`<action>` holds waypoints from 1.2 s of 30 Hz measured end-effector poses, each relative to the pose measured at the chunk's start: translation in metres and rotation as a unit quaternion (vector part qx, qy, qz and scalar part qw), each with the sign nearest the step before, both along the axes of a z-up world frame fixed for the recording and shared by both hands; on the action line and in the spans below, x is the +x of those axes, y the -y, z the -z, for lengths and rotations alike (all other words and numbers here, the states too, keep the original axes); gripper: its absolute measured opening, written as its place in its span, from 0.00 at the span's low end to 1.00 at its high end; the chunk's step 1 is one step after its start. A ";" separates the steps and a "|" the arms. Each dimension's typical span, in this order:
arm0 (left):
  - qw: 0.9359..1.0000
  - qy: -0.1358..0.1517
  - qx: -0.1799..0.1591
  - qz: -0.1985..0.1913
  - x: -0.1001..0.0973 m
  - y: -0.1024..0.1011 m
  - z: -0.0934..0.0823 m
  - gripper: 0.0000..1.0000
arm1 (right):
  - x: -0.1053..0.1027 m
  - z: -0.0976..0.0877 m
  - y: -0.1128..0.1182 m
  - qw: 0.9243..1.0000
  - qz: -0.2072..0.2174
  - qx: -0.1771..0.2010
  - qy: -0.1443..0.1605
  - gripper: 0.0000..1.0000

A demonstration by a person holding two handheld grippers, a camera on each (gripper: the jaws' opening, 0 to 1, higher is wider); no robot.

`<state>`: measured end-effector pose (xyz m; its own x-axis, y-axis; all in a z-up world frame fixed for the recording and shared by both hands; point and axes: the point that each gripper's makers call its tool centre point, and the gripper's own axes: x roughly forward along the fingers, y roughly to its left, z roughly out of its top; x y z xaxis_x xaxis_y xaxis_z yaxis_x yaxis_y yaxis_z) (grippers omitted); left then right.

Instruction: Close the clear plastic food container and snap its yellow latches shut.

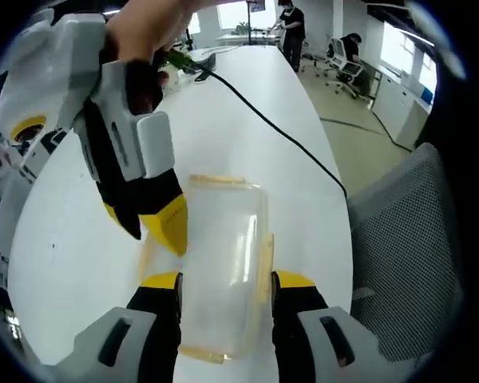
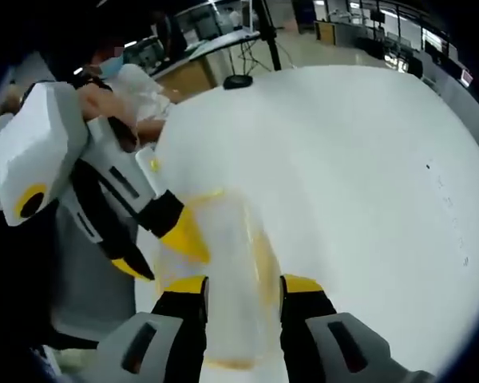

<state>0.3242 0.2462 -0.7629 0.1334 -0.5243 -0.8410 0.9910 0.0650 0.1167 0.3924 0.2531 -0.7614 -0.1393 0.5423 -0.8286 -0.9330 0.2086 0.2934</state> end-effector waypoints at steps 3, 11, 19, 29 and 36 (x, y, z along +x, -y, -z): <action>1.000 0.008 0.001 0.000 0.000 0.002 0.000 0.45 | -0.003 0.002 -0.003 1.000 -0.003 -0.002 -0.019 0.36; 1.000 0.016 0.011 0.002 0.000 0.000 0.004 0.45 | -0.008 0.010 -0.001 0.998 -0.042 -0.029 -0.031 0.34; 0.999 0.031 0.015 0.017 0.003 0.001 0.006 0.46 | -0.006 0.014 0.003 0.997 -0.056 -0.047 -0.028 0.35; 0.999 0.036 0.005 0.013 0.003 0.001 0.007 0.45 | -0.008 0.017 0.003 0.994 -0.067 -0.071 -0.043 0.33; 0.999 0.044 0.000 0.012 0.003 0.003 0.007 0.44 | -0.009 0.017 0.004 0.994 -0.068 -0.074 -0.050 0.32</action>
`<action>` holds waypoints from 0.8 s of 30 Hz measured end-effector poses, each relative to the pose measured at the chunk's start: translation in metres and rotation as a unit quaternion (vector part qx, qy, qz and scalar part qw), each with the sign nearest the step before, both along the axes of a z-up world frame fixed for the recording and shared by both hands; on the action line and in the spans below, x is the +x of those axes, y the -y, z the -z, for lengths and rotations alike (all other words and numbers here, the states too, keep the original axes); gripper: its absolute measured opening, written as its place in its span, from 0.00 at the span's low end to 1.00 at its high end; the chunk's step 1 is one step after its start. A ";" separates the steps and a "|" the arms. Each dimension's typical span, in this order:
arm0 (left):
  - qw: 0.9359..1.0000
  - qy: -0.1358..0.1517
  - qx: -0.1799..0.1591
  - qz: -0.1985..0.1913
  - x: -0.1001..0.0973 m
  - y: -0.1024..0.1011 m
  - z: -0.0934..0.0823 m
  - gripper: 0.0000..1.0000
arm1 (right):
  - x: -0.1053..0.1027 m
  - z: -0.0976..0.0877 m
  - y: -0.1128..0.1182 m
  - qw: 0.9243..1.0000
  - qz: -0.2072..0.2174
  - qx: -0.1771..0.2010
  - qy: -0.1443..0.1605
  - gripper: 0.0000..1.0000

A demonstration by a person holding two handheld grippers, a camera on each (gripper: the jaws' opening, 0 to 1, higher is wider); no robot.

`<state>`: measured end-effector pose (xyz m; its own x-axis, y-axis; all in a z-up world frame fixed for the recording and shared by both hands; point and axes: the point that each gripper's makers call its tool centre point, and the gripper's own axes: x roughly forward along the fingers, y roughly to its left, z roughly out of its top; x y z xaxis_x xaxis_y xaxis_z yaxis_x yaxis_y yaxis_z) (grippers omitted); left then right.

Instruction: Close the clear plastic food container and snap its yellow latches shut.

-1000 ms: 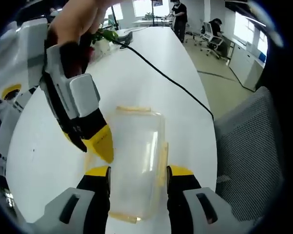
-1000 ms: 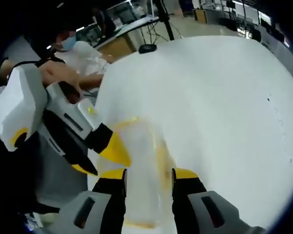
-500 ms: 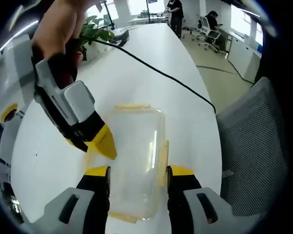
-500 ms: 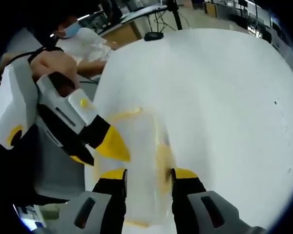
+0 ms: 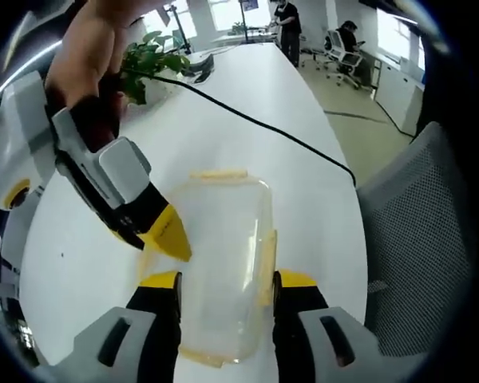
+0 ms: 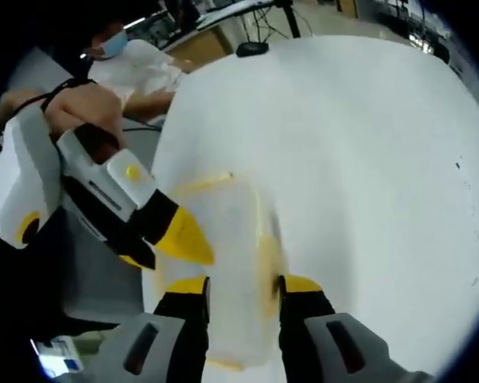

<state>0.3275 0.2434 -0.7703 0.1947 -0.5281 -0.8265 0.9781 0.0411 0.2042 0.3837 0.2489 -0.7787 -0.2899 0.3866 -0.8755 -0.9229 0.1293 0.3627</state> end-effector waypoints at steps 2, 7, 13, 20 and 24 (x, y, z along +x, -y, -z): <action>1.000 0.000 0.002 -0.001 0.000 0.001 0.000 0.43 | -0.001 0.000 0.000 1.000 -0.001 -0.002 0.000 0.32; 1.000 0.002 0.007 -0.004 -0.001 0.000 0.001 0.42 | -0.006 0.001 0.008 0.999 0.027 -0.043 -0.018 0.29; 1.000 0.022 0.008 0.011 -0.003 0.004 0.001 0.39 | -0.005 0.003 0.004 1.000 -0.003 -0.022 -0.018 0.30; 1.000 0.026 0.005 0.011 -0.006 0.005 0.001 0.40 | -0.006 0.001 0.002 1.000 0.001 -0.011 -0.020 0.31; 1.000 0.029 0.005 0.009 -0.005 0.005 -0.001 0.41 | -0.004 0.001 -0.001 1.000 0.000 -0.012 -0.021 0.31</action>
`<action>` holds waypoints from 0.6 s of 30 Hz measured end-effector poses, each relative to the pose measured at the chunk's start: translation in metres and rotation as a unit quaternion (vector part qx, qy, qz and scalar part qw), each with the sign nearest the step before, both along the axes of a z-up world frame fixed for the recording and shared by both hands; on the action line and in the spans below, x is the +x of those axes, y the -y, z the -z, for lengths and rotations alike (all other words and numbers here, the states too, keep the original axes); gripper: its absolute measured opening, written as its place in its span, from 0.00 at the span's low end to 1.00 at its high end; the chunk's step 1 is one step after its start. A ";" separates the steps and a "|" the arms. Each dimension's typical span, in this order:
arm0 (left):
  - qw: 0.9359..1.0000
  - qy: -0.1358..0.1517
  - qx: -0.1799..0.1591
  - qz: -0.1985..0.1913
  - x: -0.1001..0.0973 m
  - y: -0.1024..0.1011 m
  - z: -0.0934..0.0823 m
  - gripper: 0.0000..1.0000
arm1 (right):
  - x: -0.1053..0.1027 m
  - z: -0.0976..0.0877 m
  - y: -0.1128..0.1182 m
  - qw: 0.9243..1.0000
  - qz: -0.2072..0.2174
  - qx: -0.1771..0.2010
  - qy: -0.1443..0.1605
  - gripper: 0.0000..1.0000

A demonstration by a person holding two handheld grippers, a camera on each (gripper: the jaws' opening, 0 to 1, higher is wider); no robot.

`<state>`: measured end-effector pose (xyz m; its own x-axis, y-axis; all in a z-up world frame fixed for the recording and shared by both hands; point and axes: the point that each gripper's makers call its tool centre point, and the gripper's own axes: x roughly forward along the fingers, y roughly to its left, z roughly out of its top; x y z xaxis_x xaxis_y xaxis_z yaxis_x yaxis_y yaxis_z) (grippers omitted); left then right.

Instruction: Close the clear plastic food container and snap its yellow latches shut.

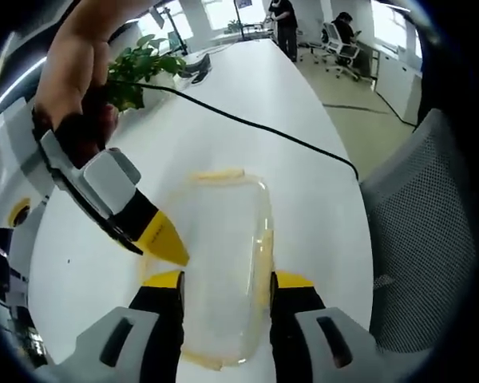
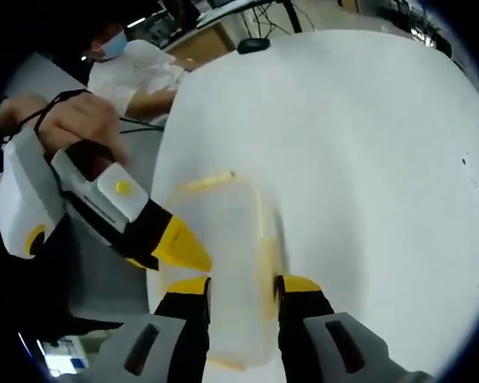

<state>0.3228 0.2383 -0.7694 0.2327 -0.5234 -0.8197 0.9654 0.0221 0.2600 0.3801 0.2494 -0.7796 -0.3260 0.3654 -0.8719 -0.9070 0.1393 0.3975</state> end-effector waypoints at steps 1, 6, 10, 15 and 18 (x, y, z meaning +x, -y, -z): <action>1.000 0.000 0.001 0.000 0.000 0.000 0.000 0.41 | 0.000 -0.001 0.001 1.000 0.002 -0.001 0.000 0.32; 1.000 0.004 0.001 0.001 0.000 -0.001 -0.001 0.41 | 0.000 -0.002 -0.001 1.000 0.011 -0.007 -0.004 0.32; 1.000 0.009 0.010 0.008 0.001 -0.002 -0.001 0.42 | 0.000 -0.004 -0.002 1.000 0.006 -0.003 0.002 0.32; 1.000 -0.002 0.018 0.011 -0.003 0.000 -0.005 0.41 | -0.001 -0.008 0.000 0.999 -0.011 0.011 0.028 0.31; 0.999 -0.034 -0.010 -0.012 -0.005 0.004 -0.015 0.47 | -0.003 -0.013 0.001 1.000 -0.004 0.013 0.024 0.31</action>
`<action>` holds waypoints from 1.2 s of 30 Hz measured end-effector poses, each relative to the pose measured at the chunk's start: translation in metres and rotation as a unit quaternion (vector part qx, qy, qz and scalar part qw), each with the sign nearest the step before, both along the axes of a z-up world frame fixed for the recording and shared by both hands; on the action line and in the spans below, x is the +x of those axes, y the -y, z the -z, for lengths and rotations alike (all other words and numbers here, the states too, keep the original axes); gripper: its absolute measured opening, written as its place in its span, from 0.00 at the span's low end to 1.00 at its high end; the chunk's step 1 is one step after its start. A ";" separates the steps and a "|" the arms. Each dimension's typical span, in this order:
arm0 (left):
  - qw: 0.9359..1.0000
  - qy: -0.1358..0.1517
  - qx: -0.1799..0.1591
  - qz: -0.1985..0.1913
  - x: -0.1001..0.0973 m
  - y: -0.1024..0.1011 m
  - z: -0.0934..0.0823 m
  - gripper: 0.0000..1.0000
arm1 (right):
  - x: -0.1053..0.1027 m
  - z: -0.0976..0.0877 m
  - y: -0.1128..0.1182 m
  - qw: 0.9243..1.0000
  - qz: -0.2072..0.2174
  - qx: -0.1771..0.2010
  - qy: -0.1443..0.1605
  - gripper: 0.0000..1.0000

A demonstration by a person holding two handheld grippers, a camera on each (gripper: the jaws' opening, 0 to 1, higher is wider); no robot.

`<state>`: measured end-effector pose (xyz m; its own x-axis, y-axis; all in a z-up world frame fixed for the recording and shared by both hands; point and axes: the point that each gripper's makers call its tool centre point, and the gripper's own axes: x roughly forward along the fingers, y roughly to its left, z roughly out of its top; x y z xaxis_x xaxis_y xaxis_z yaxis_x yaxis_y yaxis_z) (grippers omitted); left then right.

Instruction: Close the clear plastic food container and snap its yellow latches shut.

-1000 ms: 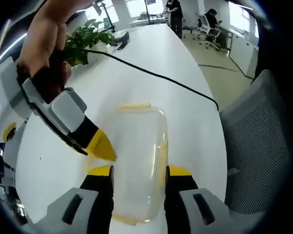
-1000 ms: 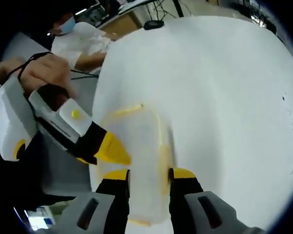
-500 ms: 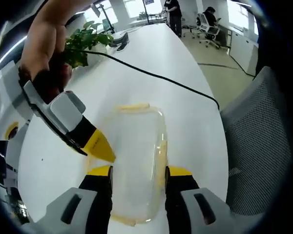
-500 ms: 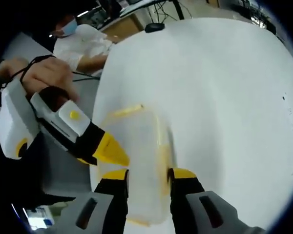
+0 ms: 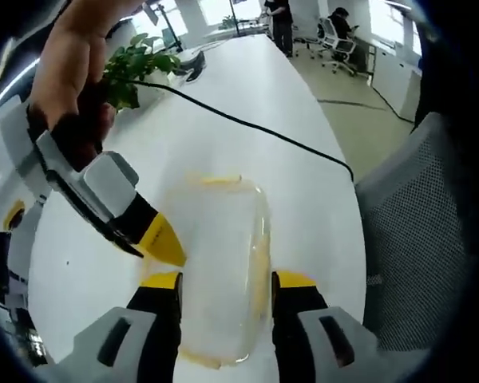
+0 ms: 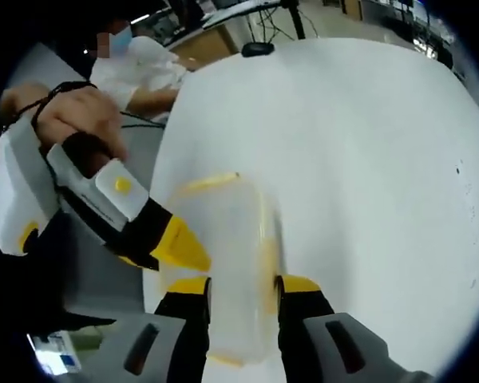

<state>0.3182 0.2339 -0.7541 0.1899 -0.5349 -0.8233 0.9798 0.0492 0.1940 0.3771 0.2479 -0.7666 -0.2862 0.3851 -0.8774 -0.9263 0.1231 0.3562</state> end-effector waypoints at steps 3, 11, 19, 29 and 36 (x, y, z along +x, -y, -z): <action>0.999 -0.039 -0.026 -0.025 0.002 0.001 -0.011 0.49 | -0.002 -0.007 0.001 1.000 0.003 0.013 0.008 0.32; 0.999 -0.042 -0.007 -0.018 0.013 -0.013 -0.008 0.50 | -0.010 -0.007 0.021 0.998 -0.020 0.005 0.066 0.38; 0.998 -0.056 0.025 -0.003 0.016 -0.028 -0.005 0.63 | -0.025 -0.002 0.038 0.997 -0.003 0.001 0.080 0.49; 0.996 -0.074 0.058 0.007 0.023 -0.040 0.001 0.80 | -0.032 -0.002 0.038 0.992 -0.005 0.016 0.129 0.67; 0.993 -0.086 0.073 0.021 0.029 -0.042 0.008 0.81 | -0.035 0.001 0.036 0.990 0.000 0.019 0.141 0.72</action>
<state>0.3474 0.2757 -0.7624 0.0203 -0.4117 -0.9111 0.9996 -0.0084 0.0260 0.3422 0.2115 -0.7679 -0.0323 0.4202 -0.9068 -0.9895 0.1143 0.0882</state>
